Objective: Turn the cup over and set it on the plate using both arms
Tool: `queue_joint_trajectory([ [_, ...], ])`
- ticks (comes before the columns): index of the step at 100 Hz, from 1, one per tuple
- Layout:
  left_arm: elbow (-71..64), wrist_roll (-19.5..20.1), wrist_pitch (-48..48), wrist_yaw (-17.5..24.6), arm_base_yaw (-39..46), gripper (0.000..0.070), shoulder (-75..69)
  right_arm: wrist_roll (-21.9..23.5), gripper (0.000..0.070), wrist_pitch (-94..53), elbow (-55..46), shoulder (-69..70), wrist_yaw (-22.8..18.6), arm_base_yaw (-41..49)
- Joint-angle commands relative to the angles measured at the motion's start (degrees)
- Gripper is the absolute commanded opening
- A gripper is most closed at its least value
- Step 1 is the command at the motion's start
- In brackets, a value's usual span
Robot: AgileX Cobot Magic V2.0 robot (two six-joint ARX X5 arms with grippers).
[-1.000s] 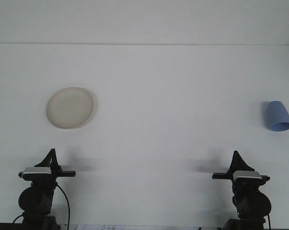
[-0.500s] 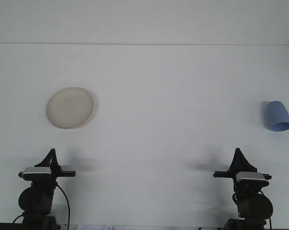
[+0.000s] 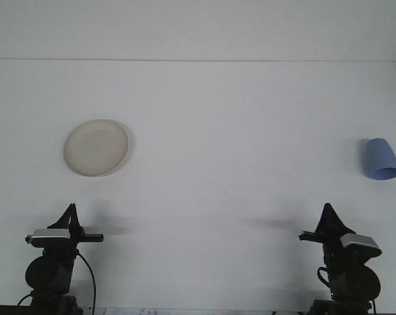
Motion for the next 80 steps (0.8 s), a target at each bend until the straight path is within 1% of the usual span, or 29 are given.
queue_joint_trajectory([
  [1,-1.11,-0.17,0.68,-0.17,0.11,0.0015,-0.04,-1.03,0.0016,-1.88,6.19,2.10,2.12,-0.11],
  [3,-1.11,-0.17,0.68,-0.17,0.11,0.0015,-0.04,-2.32,0.0040,-2.86,7.98,3.13,2.58,-0.11],
  [6,-1.11,-0.17,0.66,-0.17,0.11,0.0015,-0.04,-4.35,0.0112,-4.15,10.75,4.92,3.21,-0.11],
  [13,-1.11,-0.17,0.68,-0.17,0.11,0.0015,-0.04,-8.87,0.0358,-7.23,17.42,9.84,4.48,-0.11],
  [15,-1.11,-0.17,0.68,-0.17,0.11,0.0015,-0.04,-9.99,0.0418,-8.15,19.23,11.32,4.96,-0.11],
  [17,-1.11,-0.17,0.66,-0.17,0.11,0.0015,-0.04,-11.17,0.0463,-9.16,21.09,12.92,5.29,-0.11],
  [19,-1.11,-0.17,0.66,-0.17,0.11,0.0015,-0.04,-12.50,0.0485,-10.19,22.93,14.56,5.57,-0.11],
  [25,-1.11,-0.17,0.66,-0.17,0.11,0.0015,-0.04,-16.70,0.0487,-13.81,28.09,19.54,7.82,-0.11],
  [36,-1.11,-0.17,0.66,-0.17,0.11,0.0015,-0.04,-22.75,0.0487,-19.82,36.15,28.76,13.81,-0.22],
  [46,-1.11,-0.17,0.66,-0.17,0.11,0.0015,-0.04,-26.69,0.0487,-22.88,41.62,37.42,17.09,-1.44],
  [51,-1.11,-0.17,0.66,-0.17,0.11,0.0015,-0.04,-27.54,0.0489,-23.58,43.60,41.66,17.31,-2.97],
  [60,-1.11,-0.17,0.68,-0.17,0.11,0.0015,-0.04,-27.52,0.0490,-24.30,45.94,48.81,16.66,-7.56],
  [68,-1.11,-0.17,0.66,-0.17,0.11,0.0015,-0.04,-27.45,0.0490,-24.55,46.34,54.10,15.17,-11.96],
  [76,-1.11,-0.17,0.66,-0.17,0.11,0.0015,-0.04,-27.63,0.0490,-25.57,46.21,58.64,14.95,-16.50],
  [80,-1.11,-0.17,0.68,-0.17,0.11,0.0015,-0.04,-28.00,0.0490,-25.57,46.16,60.54,14.16,-18.78],
])
